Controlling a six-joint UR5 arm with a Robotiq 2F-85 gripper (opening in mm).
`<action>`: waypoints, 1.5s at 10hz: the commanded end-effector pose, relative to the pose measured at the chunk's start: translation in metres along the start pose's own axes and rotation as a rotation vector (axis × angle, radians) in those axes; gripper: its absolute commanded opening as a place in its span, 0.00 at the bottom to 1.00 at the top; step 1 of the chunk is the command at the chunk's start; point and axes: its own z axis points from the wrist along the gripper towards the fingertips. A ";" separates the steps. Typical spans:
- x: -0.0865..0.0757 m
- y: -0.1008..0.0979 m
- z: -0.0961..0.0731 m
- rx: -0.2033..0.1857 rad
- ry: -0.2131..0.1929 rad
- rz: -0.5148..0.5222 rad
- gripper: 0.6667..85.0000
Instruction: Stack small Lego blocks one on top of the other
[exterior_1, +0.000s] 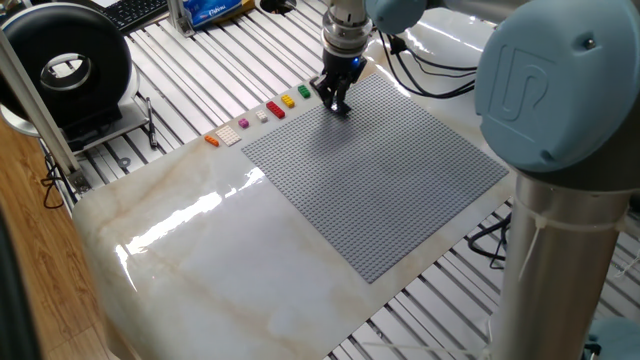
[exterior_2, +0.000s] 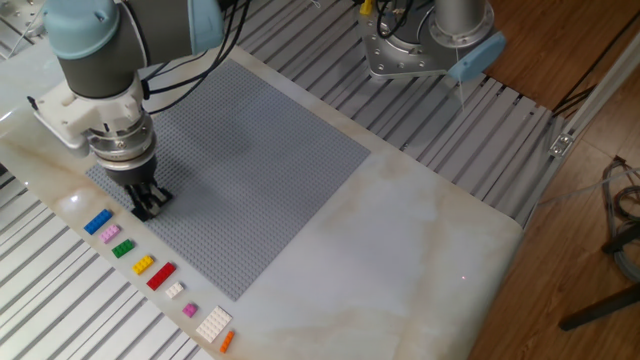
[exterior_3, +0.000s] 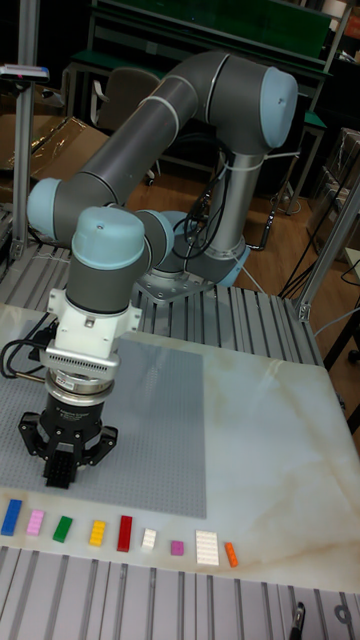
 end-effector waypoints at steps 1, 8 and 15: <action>0.005 0.001 -0.003 -0.014 -0.007 0.014 0.19; 0.010 -0.005 0.006 -0.037 -0.021 0.017 0.19; 0.012 -0.003 0.011 -0.051 -0.023 0.030 0.19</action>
